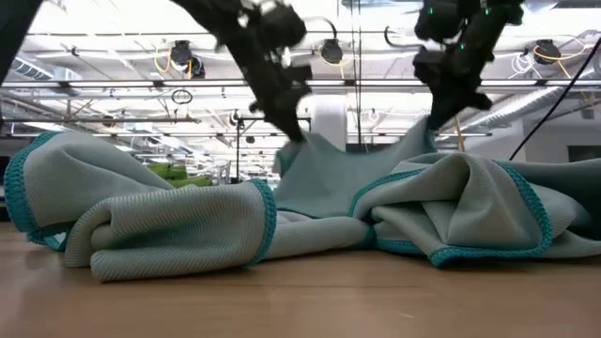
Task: Fold microfiber towels
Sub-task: Fold the top center blue microfiber cloth
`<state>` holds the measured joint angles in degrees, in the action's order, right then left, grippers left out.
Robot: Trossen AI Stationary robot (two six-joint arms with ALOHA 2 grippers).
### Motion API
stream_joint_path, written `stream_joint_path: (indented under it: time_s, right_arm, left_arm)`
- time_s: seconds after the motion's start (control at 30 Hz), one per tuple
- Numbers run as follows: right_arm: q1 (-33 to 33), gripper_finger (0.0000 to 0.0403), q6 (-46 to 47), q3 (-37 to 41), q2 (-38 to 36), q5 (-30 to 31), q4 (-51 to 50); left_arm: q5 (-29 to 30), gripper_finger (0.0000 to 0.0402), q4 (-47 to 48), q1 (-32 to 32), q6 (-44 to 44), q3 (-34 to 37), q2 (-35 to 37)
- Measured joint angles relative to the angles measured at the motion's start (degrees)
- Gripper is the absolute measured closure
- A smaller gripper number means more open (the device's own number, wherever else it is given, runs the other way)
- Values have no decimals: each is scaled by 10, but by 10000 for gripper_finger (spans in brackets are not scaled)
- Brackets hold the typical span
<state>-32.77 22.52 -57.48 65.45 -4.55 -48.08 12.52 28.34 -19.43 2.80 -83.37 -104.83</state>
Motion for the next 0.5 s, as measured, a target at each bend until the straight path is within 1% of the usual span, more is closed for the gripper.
stream_joint_path:
  time_s: [0.1, 0.2, 0.3, 0.4, 0.5]
  right_arm:
    - [-15, 403, -6, 27, -1, -29, 20]
    - [-18, 403, -8, 41, -1, -45, 19]
    - [-19, 403, -13, 41, -5, -46, 16]
    - [-44, 403, -31, 33, -15, -41, 15]
    - [-80, 403, -48, -6, -20, -30, 24]
  left_arm:
    - [-28, 398, -39, -13, -11, 0, -37]
    - [-62, 389, -80, -16, -19, 0, -59]
    - [-72, 390, -106, -7, -18, 0, -67]
    - [-55, 397, -145, 2, -22, -5, -61]
    - [3, 393, -168, 6, -39, -28, -37]
